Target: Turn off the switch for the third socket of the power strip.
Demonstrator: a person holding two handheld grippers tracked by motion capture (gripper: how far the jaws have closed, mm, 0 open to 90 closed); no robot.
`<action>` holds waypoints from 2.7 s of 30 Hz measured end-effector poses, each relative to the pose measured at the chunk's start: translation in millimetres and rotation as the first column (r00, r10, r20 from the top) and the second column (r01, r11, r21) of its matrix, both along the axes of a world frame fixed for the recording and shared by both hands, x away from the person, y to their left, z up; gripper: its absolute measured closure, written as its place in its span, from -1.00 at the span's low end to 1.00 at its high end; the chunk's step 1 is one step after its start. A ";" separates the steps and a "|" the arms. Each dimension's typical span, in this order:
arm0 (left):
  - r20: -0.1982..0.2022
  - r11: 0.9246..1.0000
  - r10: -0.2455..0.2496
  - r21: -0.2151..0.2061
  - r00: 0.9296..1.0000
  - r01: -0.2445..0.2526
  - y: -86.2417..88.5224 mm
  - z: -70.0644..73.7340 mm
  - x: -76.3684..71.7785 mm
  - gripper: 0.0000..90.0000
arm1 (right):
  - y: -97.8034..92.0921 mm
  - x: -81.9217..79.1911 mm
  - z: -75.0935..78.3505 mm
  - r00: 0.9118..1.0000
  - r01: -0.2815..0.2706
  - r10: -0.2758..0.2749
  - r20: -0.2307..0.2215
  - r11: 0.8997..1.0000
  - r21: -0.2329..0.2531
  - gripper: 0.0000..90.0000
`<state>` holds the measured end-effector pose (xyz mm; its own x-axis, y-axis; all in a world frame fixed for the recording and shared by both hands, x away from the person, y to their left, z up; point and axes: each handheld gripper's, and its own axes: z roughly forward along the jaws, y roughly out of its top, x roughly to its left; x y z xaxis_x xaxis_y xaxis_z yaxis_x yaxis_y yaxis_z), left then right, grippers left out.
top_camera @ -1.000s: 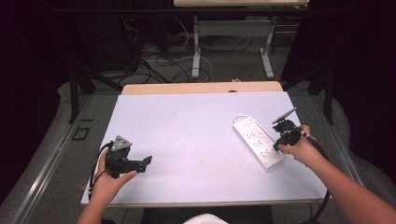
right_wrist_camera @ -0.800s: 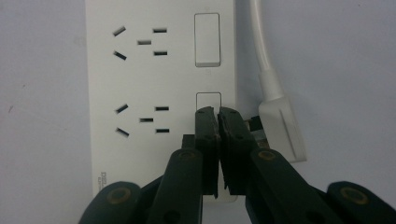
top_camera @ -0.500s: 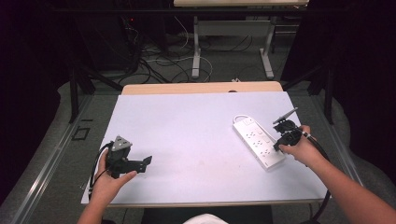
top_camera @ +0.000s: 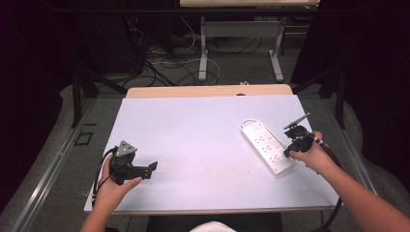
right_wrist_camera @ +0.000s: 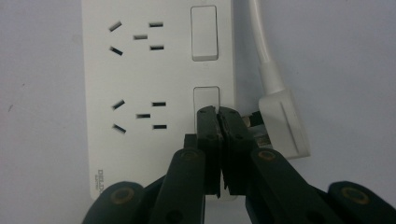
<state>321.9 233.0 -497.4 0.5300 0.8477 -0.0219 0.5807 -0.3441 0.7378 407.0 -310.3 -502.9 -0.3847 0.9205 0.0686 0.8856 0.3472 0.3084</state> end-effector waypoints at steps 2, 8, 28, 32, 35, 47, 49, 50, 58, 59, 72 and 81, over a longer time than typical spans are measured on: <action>-0.004 1.000 0.004 -0.001 1.000 -0.004 0.2 0.0 -0.2 -0.90 | 1.1 -0.1 -0.1 1.000 0.011 -0.011 0.002 1.000 -0.007 0.94; 0.000 1.000 0.008 -0.003 1.000 -0.008 -0.1 -0.1 -0.2 -0.90 | 1.0 -0.5 0.3 1.000 0.011 -0.011 0.006 1.000 -0.023 0.92; 0.002 1.000 0.008 -0.007 1.000 -0.008 0.7 -0.1 0.2 -0.90 | -0.4 1.7 2.0 1.000 0.003 -0.003 0.001 1.000 -0.016 0.72; 0.003 1.000 0.010 -0.007 1.000 -0.010 0.7 0.0 -0.1 -0.90 | 0.0 1.7 3.7 1.000 -0.010 0.010 0.003 1.000 0.000 0.67; 0.002 1.000 0.010 -0.008 1.000 -0.010 0.6 0.2 -0.1 -0.90 | 0.8 2.2 3.5 1.000 0.005 -0.005 0.017 1.000 -0.002 0.63; 0.001 1.000 0.009 -0.007 1.000 -0.009 0.7 -0.2 0.1 -0.90 | 0.7 4.0 9.2 0.998 -0.033 0.034 0.056 0.999 -0.016 0.42; -0.001 1.000 0.011 -0.007 1.000 -0.011 0.6 -0.2 -0.1 -0.90 | 1.9 4.5 10.5 0.997 -0.029 0.031 0.070 0.999 -0.023 0.37; -0.002 1.000 0.011 -0.006 1.000 -0.011 0.6 -0.2 -0.1 -0.90 | 2.1 4.6 11.4 0.996 -0.036 0.037 0.075 0.999 -0.024 0.34; 0.001 1.000 0.014 -0.012 1.000 -0.014 0.8 -0.3 0.0 -0.90 | 6.3 4.2 19.5 0.979 -0.084 0.090 0.185 0.996 -0.041 0.05; 0.000 1.000 0.012 -0.006 1.000 -0.012 1.5 -0.6 0.2 -0.90 | 6.8 4.0 20.7 0.978 -0.083 0.090 0.188 0.995 -0.046 0.03; -0.002 1.000 0.015 -0.007 1.000 -0.015 1.9 -1.6 0.5 -0.90 | 11.8 4.3 32.9 0.946 -0.146 0.159 0.284 0.987 -0.066 -0.08; -0.002 1.000 0.015 -0.006 1.000 -0.015 2.5 -1.5 0.8 -0.90 | 13.0 6.9 38.0 0.932 -0.134 0.133 0.338 0.991 -0.021 -0.45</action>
